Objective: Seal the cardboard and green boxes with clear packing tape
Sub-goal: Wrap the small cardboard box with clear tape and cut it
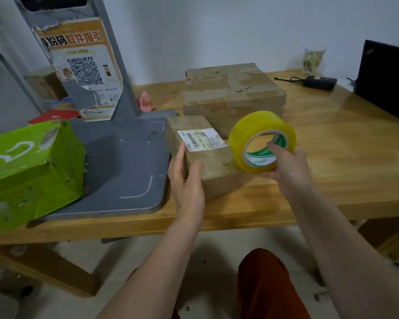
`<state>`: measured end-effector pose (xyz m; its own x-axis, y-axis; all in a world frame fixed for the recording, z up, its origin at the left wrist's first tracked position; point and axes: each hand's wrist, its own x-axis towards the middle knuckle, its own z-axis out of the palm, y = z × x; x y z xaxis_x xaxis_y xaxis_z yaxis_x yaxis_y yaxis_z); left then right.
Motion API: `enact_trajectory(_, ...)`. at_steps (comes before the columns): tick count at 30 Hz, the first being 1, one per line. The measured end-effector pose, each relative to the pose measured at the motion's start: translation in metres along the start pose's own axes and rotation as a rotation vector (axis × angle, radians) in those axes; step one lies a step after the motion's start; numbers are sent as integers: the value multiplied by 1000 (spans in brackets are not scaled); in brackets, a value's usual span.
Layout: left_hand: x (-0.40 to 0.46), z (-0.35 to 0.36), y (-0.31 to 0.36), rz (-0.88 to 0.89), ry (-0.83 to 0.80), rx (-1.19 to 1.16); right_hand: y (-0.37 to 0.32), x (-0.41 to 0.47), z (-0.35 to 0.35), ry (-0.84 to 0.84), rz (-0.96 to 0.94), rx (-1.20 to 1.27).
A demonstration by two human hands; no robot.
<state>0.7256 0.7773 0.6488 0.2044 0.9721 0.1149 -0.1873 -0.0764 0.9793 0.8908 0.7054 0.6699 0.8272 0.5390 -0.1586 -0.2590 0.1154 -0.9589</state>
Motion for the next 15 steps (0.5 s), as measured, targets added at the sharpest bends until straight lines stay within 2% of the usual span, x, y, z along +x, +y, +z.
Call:
enact_trajectory(4, -17, 22, 6, 67, 168, 9, 5, 9, 11, -74, 89, 218)
enact_trajectory(6, -31, 34, 4, 76, 245, 25, 5, 16, 24, -68, 106, 205)
enact_trajectory(8, -46, 43, 2, 23, 252, 38, 4, 26, 35, -38, 82, 149)
enact_trajectory(10, -62, 49, 3, -82, 140, 84, 1, 37, 38, -47, 47, 69)
enact_trajectory(12, -79, 55, 7, -221, -44, 133, -3, 47, 34, -72, 14, -8)
enact_trajectory(15, -98, 62, 17, -355, -272, 64, -14, 63, 26, -83, -12, -93)
